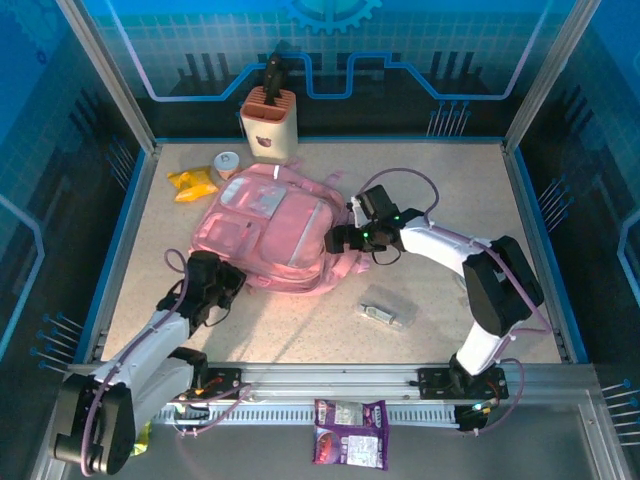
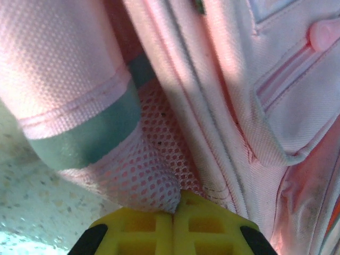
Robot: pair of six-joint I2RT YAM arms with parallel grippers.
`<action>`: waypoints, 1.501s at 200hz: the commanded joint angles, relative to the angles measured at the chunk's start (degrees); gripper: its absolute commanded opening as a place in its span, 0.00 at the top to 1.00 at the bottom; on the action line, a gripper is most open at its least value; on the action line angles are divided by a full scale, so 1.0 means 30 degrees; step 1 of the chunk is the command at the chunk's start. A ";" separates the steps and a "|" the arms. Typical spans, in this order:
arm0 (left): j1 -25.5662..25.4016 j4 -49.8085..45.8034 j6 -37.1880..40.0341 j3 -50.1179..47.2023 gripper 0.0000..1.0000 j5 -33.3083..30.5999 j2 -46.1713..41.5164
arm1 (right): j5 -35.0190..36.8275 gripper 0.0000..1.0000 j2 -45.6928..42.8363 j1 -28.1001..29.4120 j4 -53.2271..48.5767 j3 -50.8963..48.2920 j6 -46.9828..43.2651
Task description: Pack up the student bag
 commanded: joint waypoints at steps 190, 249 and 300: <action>-0.9276 0.2690 -0.6811 0.3016 1.00 -0.4253 0.3517 | 0.7944 0.35 -0.2342 1.2628 0.7636 -0.5547 0.4021; -1.0112 0.3710 -0.7261 0.3294 1.00 -0.4344 0.4371 | 1.1018 0.51 -0.0277 1.2824 0.8597 -0.4756 0.4491; -1.0242 0.3530 -0.7202 0.3417 1.00 -0.4588 0.4131 | 1.1871 0.57 0.0961 1.2525 0.9365 -0.4621 0.4486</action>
